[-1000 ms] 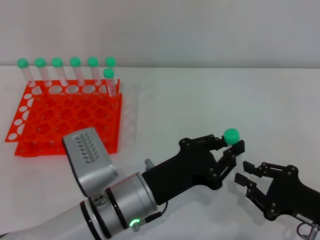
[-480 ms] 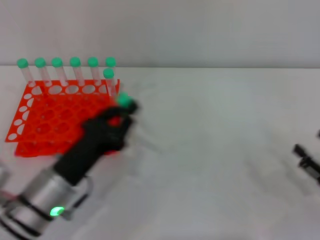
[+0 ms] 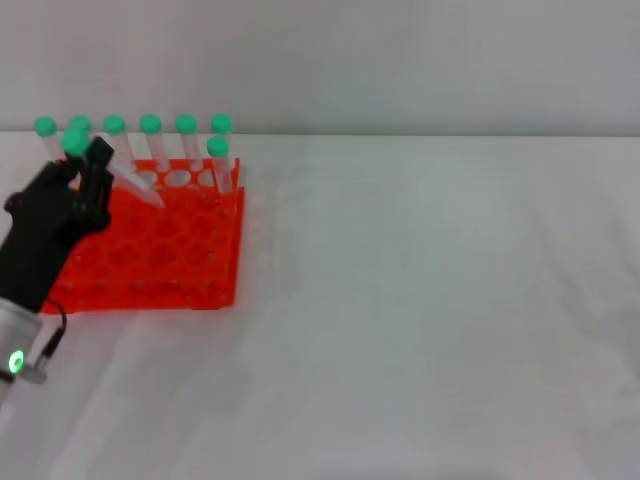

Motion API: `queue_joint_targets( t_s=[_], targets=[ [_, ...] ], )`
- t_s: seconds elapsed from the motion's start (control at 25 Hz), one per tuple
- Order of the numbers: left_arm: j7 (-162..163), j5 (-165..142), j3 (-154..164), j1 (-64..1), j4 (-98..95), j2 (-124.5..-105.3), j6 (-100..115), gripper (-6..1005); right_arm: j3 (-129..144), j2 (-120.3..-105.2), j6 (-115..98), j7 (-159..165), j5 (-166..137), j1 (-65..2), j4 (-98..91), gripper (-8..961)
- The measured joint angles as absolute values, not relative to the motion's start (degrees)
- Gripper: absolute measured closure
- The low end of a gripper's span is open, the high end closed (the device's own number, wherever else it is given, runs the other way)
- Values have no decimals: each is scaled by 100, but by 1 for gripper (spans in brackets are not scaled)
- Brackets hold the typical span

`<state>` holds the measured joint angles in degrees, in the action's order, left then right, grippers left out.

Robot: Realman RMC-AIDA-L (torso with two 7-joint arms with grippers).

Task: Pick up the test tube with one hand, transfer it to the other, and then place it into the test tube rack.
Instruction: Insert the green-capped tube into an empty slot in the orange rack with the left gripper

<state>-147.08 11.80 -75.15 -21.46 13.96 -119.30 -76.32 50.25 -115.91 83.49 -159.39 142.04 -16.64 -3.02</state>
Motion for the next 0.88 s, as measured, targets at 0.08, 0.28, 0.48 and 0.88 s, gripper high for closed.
queue_joint_targets(
  t_s=[0.08,0.28,0.48,0.88],
  targets=[
    [-14722,1197,-7641,-2345,1280,-11919,-7511,759,5018,-11593,8350,-15940,14201,-1694,-300,74],
    [-15109,1232,-7718,-2821,1238,-11914,-6862,754,5051,-11607,8345,-15941,14171,-1772,-299,78],
    [-15514,1219,-7724,-3187,1255,-11920,-6111,748,5062,-11611,8347,-15943,14159,-1815,-290,78],
    [-15612,1197,-7728,-3416,1246,-11918,-5513,737,5059,-11610,8347,-15944,14158,-1842,-228,78]
  ],
)
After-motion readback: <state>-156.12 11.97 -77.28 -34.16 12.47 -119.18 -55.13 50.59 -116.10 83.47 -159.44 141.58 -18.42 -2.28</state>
